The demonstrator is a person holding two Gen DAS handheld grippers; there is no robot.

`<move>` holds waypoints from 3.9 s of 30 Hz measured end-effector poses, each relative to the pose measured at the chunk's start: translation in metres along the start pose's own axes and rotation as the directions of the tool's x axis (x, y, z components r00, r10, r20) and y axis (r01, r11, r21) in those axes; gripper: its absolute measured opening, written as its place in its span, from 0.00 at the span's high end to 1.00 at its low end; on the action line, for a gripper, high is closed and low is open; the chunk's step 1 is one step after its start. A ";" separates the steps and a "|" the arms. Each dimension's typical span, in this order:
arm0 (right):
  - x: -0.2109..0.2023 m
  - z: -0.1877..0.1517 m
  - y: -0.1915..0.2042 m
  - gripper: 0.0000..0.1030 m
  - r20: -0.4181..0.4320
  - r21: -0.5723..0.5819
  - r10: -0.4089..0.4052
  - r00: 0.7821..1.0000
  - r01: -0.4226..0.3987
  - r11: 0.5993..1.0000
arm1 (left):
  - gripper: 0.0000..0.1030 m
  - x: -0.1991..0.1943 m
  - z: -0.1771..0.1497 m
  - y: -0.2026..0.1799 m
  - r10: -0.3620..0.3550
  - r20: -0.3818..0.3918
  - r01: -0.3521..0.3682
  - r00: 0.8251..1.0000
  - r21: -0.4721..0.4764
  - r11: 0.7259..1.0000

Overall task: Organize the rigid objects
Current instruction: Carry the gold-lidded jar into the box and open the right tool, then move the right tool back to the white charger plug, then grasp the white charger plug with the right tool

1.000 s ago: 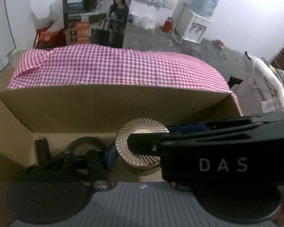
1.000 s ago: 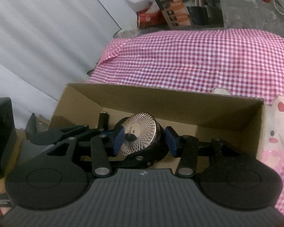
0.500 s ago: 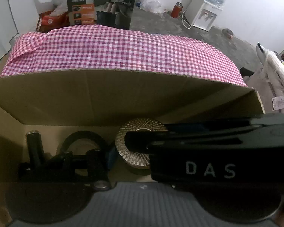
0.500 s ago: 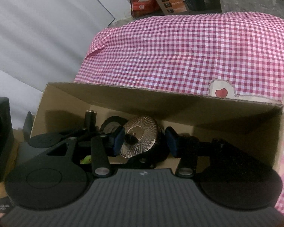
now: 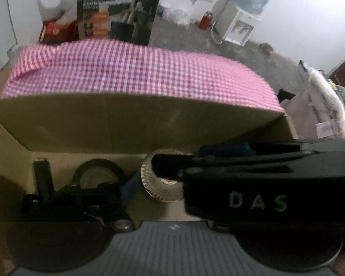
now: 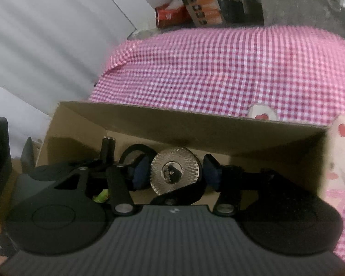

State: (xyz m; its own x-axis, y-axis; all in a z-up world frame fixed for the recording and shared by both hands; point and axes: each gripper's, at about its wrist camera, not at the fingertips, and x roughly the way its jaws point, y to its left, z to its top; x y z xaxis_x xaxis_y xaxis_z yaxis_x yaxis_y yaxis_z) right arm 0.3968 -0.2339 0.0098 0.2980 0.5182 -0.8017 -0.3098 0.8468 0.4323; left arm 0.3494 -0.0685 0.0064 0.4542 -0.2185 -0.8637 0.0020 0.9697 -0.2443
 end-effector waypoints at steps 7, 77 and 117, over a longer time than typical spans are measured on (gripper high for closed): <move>-0.078 -0.026 0.023 0.30 0.203 -0.042 0.034 0.979 -0.026 0.999 | 0.15 -0.072 -0.030 -0.021 -0.049 0.136 0.036 0.990 0.094 0.995; -0.065 -0.287 0.038 0.54 0.276 0.268 0.068 0.959 -0.144 0.953 | 0.18 -0.064 -0.262 -0.028 -0.132 0.190 0.015 0.973 0.519 0.855; -0.072 -0.297 0.037 0.60 0.303 0.285 0.009 0.953 -0.099 0.953 | 0.57 -0.048 -0.245 -0.048 -0.116 0.179 0.008 0.977 0.511 0.860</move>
State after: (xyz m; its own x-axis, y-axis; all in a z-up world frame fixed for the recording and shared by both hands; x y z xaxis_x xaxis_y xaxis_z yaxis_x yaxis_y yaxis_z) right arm 0.0954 -0.2752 -0.0393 0.5546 0.5373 -0.6354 -0.0672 0.7900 0.6094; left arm 0.1093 -0.1315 -0.0484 0.6033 -0.3064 -0.7363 0.4606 0.8876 0.0080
